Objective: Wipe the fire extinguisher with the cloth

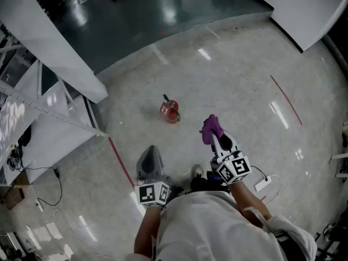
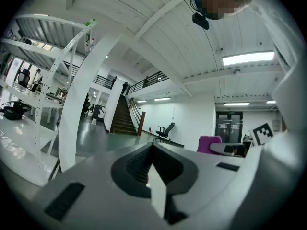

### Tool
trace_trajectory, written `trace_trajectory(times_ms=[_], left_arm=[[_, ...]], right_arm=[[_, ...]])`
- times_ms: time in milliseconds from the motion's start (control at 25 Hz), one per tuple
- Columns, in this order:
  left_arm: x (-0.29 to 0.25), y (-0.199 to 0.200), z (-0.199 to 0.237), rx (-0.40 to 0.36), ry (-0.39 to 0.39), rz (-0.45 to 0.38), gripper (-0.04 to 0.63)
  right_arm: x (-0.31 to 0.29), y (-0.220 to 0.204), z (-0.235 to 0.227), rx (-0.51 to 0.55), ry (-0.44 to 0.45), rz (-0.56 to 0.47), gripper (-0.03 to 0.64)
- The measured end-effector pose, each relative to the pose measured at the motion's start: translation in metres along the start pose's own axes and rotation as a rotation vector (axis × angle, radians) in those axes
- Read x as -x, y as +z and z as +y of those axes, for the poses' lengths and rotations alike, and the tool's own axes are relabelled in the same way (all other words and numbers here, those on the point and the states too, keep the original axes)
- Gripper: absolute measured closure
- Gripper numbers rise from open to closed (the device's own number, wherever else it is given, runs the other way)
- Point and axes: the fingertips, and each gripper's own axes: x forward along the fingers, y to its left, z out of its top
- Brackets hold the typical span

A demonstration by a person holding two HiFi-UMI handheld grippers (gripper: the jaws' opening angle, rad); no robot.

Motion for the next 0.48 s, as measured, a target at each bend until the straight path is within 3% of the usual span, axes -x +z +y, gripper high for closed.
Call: trace_trajectory(times_ms=[480], left_arm=[[-0.015,0.003,0.001,-0.007,-0.014,0.005,0.591]], right_arm=[[-0.005,-0.006,-0.011,-0.008,0.000,0.018,0.558]])
